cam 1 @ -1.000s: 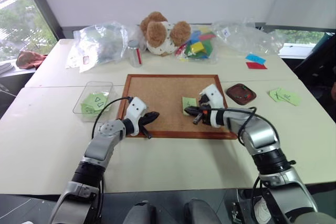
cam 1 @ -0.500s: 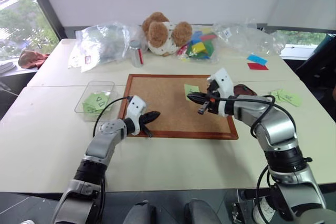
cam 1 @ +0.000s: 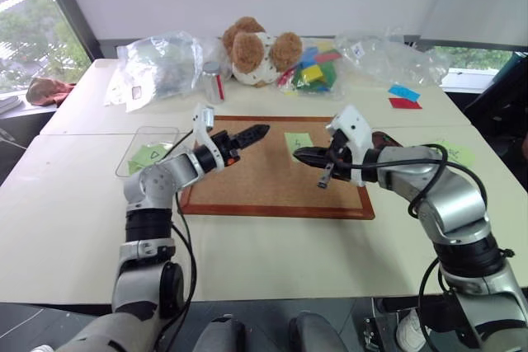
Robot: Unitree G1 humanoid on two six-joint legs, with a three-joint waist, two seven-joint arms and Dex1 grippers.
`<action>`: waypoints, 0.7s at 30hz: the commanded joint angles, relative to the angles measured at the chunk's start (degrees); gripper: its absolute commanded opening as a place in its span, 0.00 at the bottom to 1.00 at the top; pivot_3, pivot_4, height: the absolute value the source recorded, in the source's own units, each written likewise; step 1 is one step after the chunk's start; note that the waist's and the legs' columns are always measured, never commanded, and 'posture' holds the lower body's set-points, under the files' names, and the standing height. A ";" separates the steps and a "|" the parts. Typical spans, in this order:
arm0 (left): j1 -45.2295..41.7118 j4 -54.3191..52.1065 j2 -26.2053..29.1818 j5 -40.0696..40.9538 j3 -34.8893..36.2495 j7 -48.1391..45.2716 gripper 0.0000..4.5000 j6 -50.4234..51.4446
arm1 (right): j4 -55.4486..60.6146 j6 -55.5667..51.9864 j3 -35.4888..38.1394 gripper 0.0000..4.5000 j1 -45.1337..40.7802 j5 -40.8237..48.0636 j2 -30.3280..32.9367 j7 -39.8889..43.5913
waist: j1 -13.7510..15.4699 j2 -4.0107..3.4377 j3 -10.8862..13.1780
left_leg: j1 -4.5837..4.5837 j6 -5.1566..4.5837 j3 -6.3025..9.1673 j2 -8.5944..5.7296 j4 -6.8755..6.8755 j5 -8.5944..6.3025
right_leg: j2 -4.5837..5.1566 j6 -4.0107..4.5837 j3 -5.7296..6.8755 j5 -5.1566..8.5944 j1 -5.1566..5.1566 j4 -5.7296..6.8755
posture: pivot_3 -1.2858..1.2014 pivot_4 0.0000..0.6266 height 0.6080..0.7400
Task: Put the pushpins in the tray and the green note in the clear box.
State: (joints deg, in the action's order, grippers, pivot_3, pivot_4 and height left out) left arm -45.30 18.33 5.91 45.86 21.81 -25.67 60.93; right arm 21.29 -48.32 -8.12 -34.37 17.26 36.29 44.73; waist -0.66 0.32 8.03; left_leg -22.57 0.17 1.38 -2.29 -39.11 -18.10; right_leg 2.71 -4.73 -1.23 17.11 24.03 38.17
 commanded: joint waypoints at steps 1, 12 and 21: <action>-2.28 2.19 -2.31 3.83 2.75 4.61 0.99 3.40 | 2.80 0.21 -0.30 0.00 -1.49 0.82 0.66 0.73 | 0.00 0.07 0.04 | 0.00 0.02 0.00 0.00 0.00 0.01 | 0.00 0.00 0.00 0.00 0.00 0.00 | 0.52 0.24 1.00; -3.05 2.48 -8.56 7.87 2.97 10.56 0.99 10.14 | 5.06 -1.23 -1.41 0.00 -2.31 1.64 0.64 0.31 | 0.01 0.09 0.06 | -0.01 0.09 0.00 0.00 0.02 0.05 | -0.01 0.00 -0.02 0.00 0.03 0.00 | 0.52 0.24 1.00; -1.37 0.31 -11.50 11.05 4.85 15.36 0.36 11.63 | 6.36 -2.36 -1.28 0.00 -2.12 2.12 0.75 -0.70 | 0.02 0.10 0.06 | 0.00 0.11 0.00 0.00 0.02 0.06 | -0.01 0.00 -0.02 0.00 0.04 0.00 | 0.52 0.24 1.00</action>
State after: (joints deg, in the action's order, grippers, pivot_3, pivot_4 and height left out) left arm -46.79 20.71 -5.23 55.02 26.06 -11.03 72.21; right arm 25.10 -50.92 -10.39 -35.37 18.85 36.67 44.41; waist -0.64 0.41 8.09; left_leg -22.57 0.28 1.38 -2.30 -39.09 -18.04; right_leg 2.71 -4.73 -1.25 17.11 24.07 38.17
